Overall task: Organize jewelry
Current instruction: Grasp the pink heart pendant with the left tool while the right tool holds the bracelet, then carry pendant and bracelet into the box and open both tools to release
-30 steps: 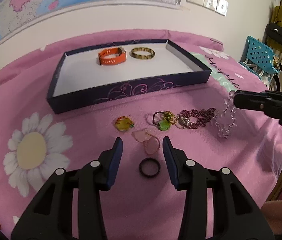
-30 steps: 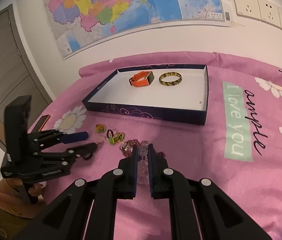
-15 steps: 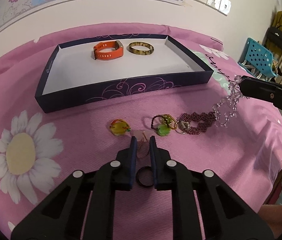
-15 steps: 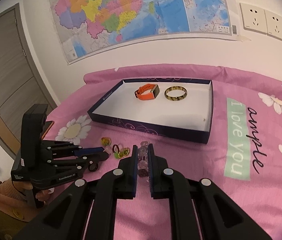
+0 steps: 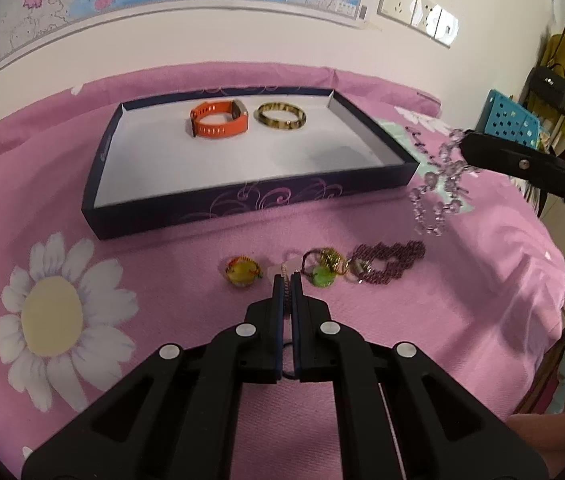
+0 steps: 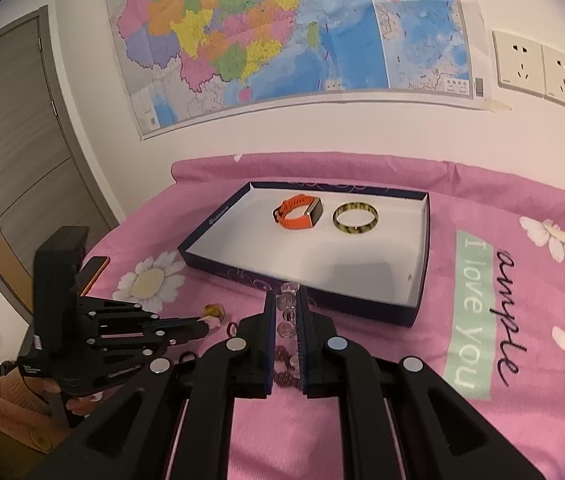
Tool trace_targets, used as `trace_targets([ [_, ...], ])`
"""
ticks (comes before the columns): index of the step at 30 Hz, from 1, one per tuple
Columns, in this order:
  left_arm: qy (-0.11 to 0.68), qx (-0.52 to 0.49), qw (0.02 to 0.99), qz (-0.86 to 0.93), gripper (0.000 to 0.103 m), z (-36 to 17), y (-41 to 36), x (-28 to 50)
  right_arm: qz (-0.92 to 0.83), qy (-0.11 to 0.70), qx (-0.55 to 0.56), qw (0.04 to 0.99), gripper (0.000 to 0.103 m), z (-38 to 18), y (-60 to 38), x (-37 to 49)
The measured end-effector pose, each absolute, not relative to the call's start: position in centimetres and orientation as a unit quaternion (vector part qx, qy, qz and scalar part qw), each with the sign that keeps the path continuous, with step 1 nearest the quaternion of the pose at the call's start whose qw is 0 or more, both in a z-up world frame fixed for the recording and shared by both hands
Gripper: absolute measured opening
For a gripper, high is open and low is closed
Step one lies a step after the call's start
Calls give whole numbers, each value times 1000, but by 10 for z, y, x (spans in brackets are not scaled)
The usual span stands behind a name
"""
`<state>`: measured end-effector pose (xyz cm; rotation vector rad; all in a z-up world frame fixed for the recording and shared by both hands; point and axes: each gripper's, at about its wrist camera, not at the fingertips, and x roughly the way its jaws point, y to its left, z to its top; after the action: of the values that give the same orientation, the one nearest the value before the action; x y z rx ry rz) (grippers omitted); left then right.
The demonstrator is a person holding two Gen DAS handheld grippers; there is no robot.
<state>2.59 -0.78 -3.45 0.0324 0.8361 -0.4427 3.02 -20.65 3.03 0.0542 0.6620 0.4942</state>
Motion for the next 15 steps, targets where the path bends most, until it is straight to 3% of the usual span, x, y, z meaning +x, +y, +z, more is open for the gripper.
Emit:
trace_targets([
  [15, 353, 27, 912, -209, 4, 7, -1, 49, 240, 303, 20, 922, 8, 48, -200, 70],
])
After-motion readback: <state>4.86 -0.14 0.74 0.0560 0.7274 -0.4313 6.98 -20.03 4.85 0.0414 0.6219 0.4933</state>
